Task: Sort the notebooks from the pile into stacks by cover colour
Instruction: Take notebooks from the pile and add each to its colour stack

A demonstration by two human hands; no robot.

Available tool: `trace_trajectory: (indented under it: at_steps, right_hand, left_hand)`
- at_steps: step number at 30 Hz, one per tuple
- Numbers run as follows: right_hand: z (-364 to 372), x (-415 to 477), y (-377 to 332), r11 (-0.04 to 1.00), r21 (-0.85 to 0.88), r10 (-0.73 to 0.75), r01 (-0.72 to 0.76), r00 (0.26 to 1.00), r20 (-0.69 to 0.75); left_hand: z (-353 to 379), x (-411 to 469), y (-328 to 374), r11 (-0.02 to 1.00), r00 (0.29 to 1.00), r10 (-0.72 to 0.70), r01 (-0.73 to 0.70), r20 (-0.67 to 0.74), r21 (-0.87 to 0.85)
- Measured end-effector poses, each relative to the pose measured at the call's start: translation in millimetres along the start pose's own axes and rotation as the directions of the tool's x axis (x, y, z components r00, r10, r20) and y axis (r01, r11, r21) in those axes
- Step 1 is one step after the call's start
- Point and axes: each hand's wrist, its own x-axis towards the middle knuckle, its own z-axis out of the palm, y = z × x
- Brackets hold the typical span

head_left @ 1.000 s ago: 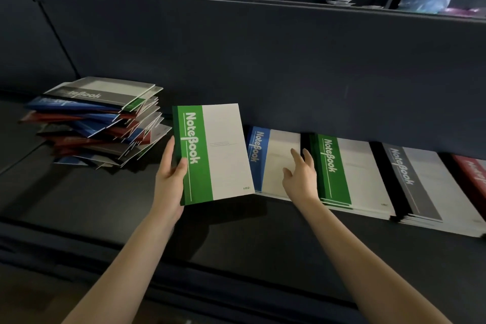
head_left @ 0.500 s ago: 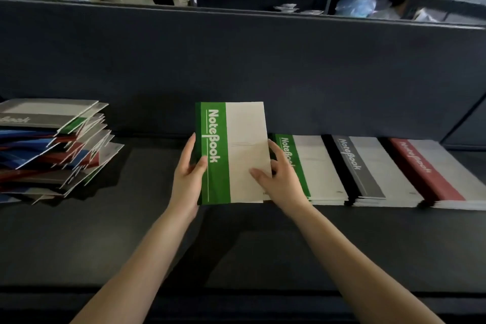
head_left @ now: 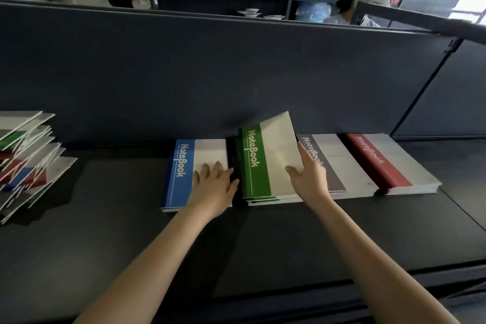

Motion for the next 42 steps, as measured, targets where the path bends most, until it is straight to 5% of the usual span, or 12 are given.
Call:
trace_trajectory:
  at_steps: [11, 21, 23, 26, 29, 35, 42]
  right_hand:
    - [24.8, 8.9, 16.4, 0.87, -0.488, -0.062, 0.068, 0.998, 0.028]
    - [32.7, 13.1, 18.5, 0.811, -0.568, -0.023, 0.143, 0.977, 0.213]
    - [33.9, 9.8, 17.0, 0.837, -0.529, -0.031, 0.141, 0.977, 0.212]
    - [35.6, 2.2, 10.3, 0.904, -0.384, -0.152, 0.188, 0.981, 0.122]
    - [39.5, -4.4, -3.8, 0.913, -0.283, -0.273, 0.296, 0.955, 0.115]
    - [62.1, -17.8, -35.3, 0.87, -0.22, -0.378, 0.442, 0.883, 0.277]
    - [99.7, -40.0, -75.2, 0.783, -0.065, -0.537, 0.619, 0.724, 0.432]
  left_hand:
    - [15.1, 2.6, -8.7, 0.992, 0.997, 0.045, -0.037, -0.067, 0.117]
    - [13.7, 3.8, -9.2, 0.995, 0.998, 0.024, -0.018, -0.061, 0.1]
    - [9.2, 2.5, -11.4, 0.989, 0.991, 0.043, -0.06, -0.13, -0.137]
    - [-3.9, -8.7, -16.0, 0.852, 0.959, -0.013, -0.137, -0.282, -0.505]
    - [-14.9, -23.9, -24.6, 0.861, 0.921, -0.026, -0.177, -0.389, -0.476]
    - [-15.4, -63.0, -53.8, 0.903, 0.903, -0.15, -0.041, -0.403, -0.428]
    - [-20.0, -124.7, -90.7, 0.925, 0.819, -0.287, 0.102, -0.496, -0.366]
